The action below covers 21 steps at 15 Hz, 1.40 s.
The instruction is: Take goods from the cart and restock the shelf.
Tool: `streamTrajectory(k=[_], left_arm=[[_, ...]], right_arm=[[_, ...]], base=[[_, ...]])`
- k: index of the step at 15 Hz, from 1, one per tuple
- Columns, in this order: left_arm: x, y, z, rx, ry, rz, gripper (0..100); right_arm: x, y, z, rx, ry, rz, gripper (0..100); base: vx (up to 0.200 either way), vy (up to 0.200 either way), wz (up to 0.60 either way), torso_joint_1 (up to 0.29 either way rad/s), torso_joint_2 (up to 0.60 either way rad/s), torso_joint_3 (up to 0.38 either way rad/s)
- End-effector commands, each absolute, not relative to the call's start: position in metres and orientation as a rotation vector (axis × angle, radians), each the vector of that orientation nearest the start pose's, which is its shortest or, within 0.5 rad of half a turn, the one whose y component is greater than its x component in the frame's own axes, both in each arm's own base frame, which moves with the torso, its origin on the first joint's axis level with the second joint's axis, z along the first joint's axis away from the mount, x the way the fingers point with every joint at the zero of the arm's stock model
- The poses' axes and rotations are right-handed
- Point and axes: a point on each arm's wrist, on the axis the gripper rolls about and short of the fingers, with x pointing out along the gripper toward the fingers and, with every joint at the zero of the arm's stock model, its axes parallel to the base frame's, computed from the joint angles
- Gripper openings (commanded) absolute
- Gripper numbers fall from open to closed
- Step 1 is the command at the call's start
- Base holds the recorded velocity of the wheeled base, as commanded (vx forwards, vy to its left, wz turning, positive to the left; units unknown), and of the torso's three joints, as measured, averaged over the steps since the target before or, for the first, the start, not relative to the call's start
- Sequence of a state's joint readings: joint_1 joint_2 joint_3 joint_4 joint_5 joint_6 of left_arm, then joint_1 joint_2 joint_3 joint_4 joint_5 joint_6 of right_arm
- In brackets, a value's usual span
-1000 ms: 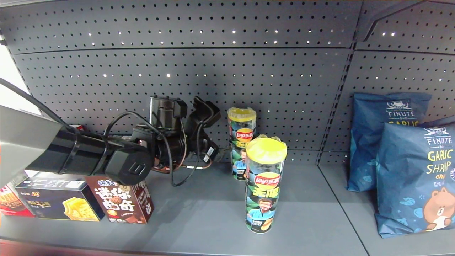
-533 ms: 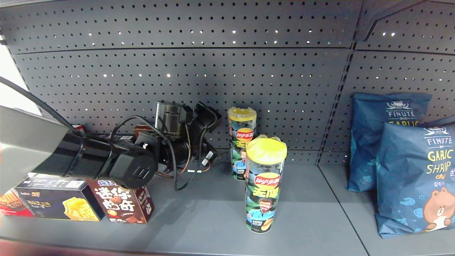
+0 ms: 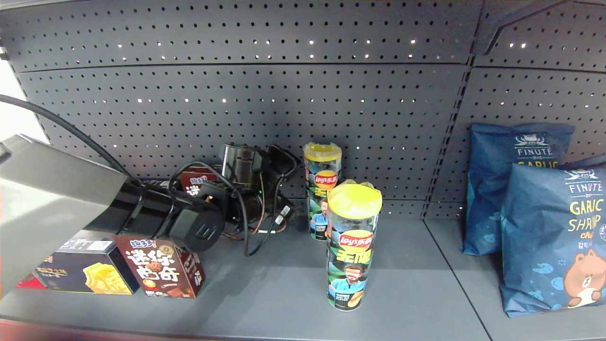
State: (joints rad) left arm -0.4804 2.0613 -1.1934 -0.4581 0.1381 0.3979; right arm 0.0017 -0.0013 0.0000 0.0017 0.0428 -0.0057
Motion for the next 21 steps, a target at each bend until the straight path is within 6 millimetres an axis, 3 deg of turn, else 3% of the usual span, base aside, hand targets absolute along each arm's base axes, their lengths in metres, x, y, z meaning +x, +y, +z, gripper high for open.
streamTrajectory(k=[1, 8, 21], left_arm=[[0.367, -0.189, 0.131, 0.515, 0.334, -0.412, 100], [0.373, -0.208, 0.128, 0.504, 0.313, -0.443, 100], [0.374, -0.214, 0.125, 0.494, 0.316, -0.453, 100]], right_arm=[[-0.023, 0.001, 0.075, -0.006, 0.001, 0.044, 100], [-0.023, 0.001, 0.075, -0.006, 0.001, 0.044, 100], [-0.023, 0.001, 0.075, -0.006, 0.001, 0.044, 100]], base=[[0.000, 0.000, 0.00, 0.000, 0.00, 0.000], [0.000, 0.000, 0.00, 0.000, 0.00, 0.000], [0.000, 0.000, 0.00, 0.000, 0.00, 0.000]])
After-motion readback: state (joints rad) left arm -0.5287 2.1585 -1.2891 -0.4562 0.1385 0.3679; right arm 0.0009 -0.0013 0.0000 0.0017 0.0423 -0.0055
